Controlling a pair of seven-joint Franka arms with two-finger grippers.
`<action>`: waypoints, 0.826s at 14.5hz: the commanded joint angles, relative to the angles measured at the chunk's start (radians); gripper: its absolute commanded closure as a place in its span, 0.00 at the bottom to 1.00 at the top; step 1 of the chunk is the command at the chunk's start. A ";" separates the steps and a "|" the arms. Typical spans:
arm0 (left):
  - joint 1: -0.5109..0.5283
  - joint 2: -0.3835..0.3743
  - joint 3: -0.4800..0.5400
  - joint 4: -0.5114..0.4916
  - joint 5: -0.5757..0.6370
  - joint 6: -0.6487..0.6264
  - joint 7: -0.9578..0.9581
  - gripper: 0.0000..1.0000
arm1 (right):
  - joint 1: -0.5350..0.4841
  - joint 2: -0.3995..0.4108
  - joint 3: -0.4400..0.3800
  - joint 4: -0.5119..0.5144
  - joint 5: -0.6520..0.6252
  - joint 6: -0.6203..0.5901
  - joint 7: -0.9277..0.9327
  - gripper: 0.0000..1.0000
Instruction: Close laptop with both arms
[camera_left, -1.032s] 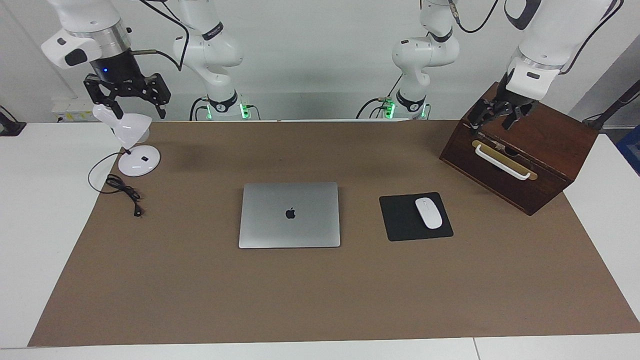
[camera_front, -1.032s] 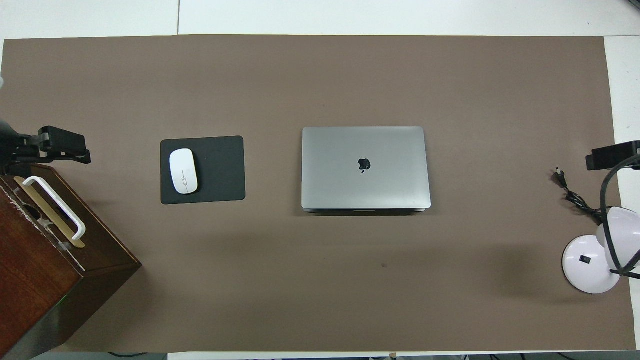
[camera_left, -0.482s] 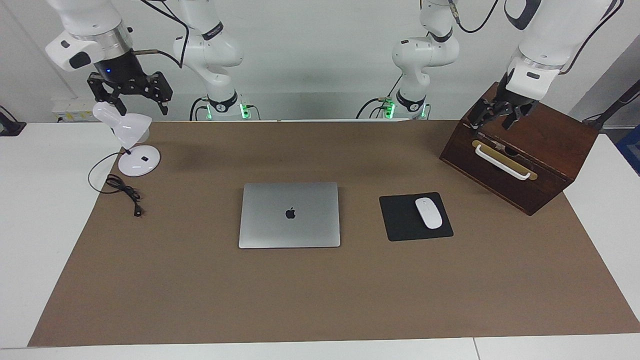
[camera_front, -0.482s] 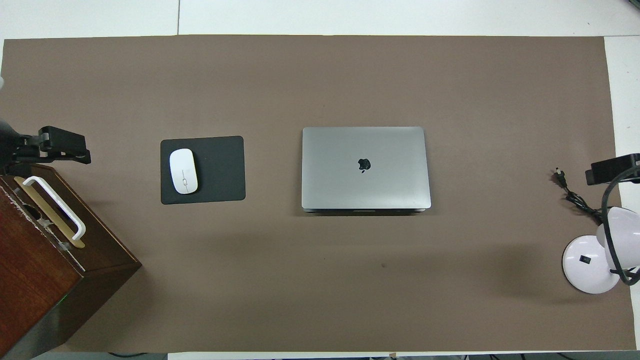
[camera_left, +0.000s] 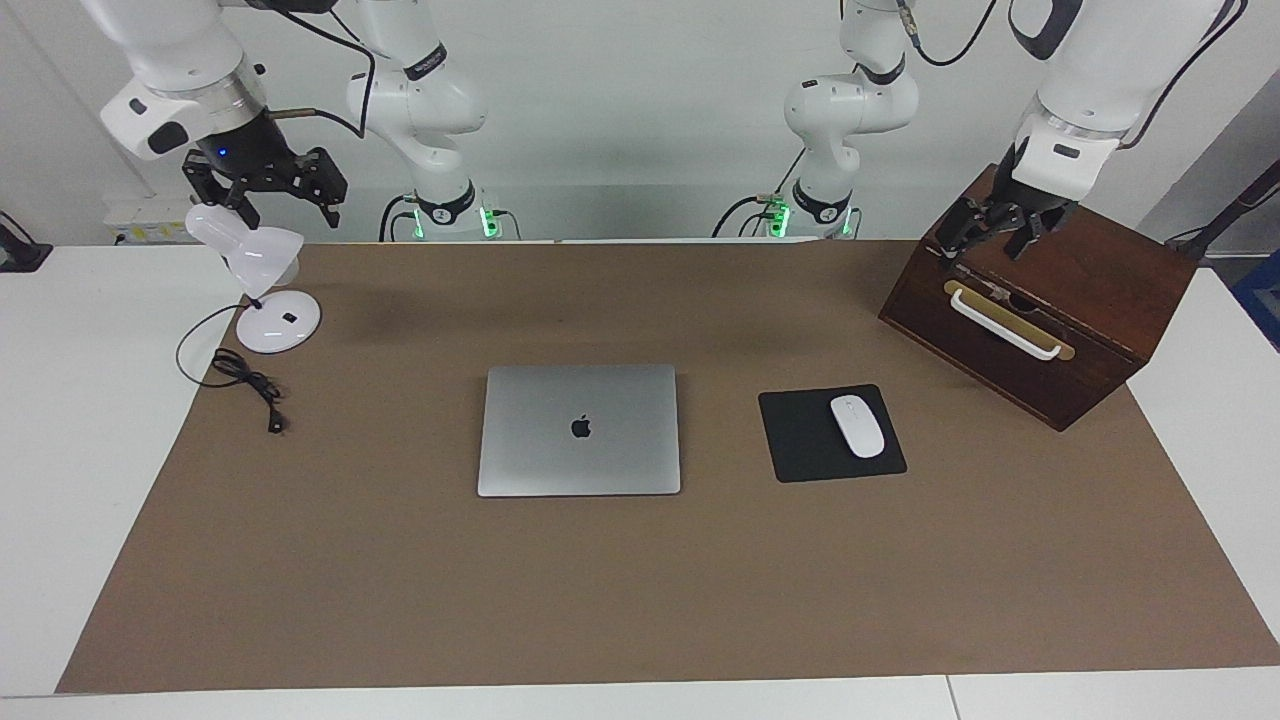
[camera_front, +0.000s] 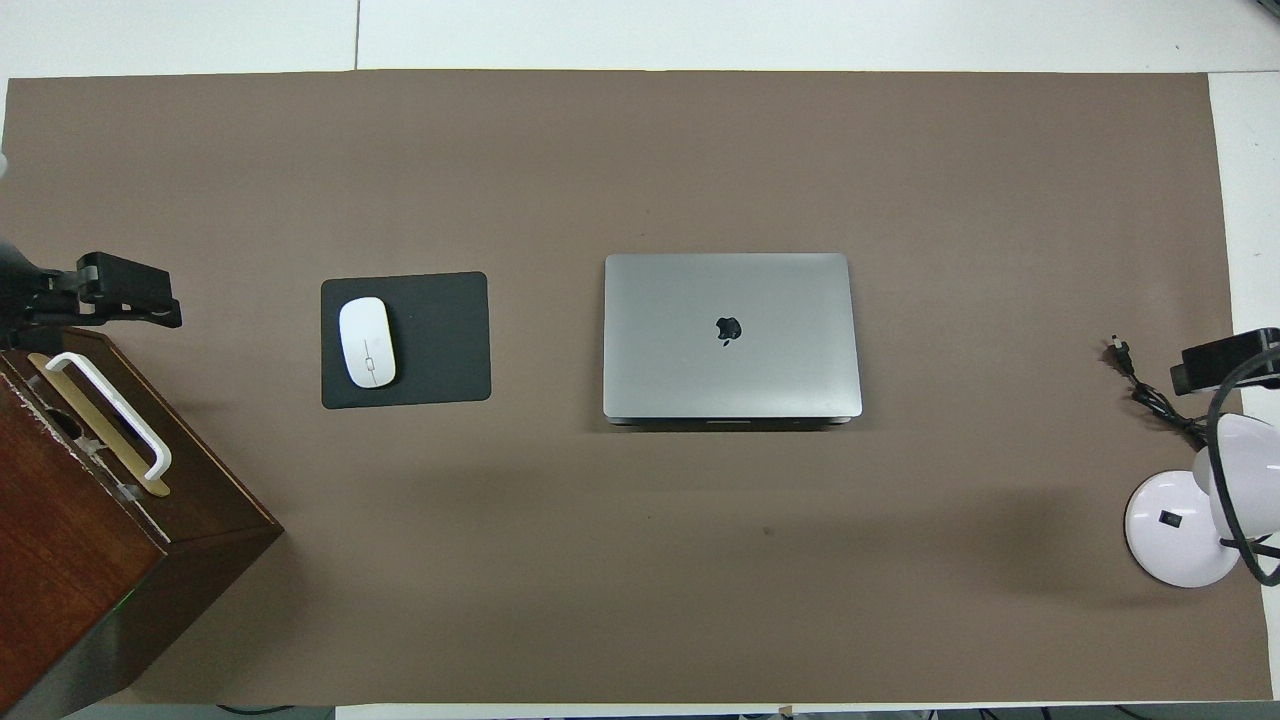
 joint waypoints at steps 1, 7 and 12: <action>0.003 -0.005 0.004 0.004 -0.006 -0.012 0.015 0.00 | -0.021 -0.023 0.012 -0.036 0.018 -0.013 -0.034 0.00; 0.005 -0.005 0.004 0.004 -0.006 -0.009 0.015 0.00 | -0.023 -0.026 0.009 -0.047 0.019 -0.024 -0.047 0.00; 0.005 -0.005 0.004 0.004 -0.006 -0.006 0.015 0.00 | -0.023 -0.026 0.022 -0.030 0.016 -0.041 -0.044 0.00</action>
